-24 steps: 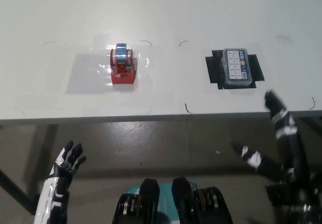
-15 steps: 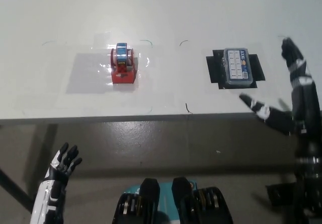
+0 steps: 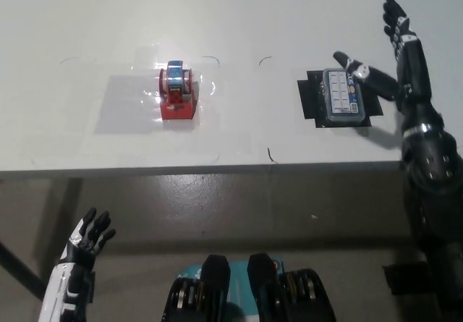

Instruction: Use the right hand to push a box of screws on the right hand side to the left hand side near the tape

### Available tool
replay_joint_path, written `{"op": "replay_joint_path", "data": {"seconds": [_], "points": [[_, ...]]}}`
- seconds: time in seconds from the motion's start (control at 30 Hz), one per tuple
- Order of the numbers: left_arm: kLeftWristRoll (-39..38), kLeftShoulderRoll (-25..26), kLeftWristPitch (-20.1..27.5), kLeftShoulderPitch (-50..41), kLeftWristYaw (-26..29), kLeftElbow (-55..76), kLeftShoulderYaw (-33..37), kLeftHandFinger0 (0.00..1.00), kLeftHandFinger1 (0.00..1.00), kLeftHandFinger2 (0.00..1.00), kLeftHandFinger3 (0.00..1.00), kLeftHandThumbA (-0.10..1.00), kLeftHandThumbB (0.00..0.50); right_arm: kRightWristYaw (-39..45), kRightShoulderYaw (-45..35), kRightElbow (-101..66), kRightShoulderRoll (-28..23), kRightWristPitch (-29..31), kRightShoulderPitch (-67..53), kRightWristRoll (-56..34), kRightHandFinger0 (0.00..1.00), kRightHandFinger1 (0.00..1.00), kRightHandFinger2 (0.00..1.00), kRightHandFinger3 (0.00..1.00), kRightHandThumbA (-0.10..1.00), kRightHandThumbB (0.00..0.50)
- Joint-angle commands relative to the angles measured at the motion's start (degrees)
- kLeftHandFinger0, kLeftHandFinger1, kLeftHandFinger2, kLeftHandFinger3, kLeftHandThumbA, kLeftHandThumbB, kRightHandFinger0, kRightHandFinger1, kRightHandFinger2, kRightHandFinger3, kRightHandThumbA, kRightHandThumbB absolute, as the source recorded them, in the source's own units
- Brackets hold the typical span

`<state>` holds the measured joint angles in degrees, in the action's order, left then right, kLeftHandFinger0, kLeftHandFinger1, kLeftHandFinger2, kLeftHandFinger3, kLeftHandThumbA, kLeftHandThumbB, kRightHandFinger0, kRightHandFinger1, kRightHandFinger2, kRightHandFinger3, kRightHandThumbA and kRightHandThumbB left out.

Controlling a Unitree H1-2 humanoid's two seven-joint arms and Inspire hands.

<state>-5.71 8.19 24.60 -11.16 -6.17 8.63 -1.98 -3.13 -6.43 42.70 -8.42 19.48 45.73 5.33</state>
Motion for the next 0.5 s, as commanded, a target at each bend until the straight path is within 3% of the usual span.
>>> {"op": "replay_joint_path", "data": {"seconds": [0.0,0.37,0.47], "points": [[-0.58,1.18,2.31,-0.91,-1.43,1.97,0.45,1.0,1.0,1.0,1.0,0.91,0.153,-2.95,-0.72,12.84,-2.63,5.3,9.8,-1.18,1.0,1.0,1.0,1.0,1.0,0.262],[-1.37,3.39,1.97,-2.06,-2.51,2.78,0.49,1.0,1.0,1.0,1.0,0.95,0.174,-4.22,-2.27,35.64,-4.47,1.97,19.47,-3.98,1.0,1.0,1.0,1.0,1.0,0.213],[-1.76,3.85,2.17,-2.31,-2.84,3.26,0.62,1.0,1.0,1.0,1.0,0.95,0.154,-4.59,-2.18,37.44,-4.52,0.92,18.85,-4.12,1.0,1.0,1.0,1.0,1.0,0.205]]}}
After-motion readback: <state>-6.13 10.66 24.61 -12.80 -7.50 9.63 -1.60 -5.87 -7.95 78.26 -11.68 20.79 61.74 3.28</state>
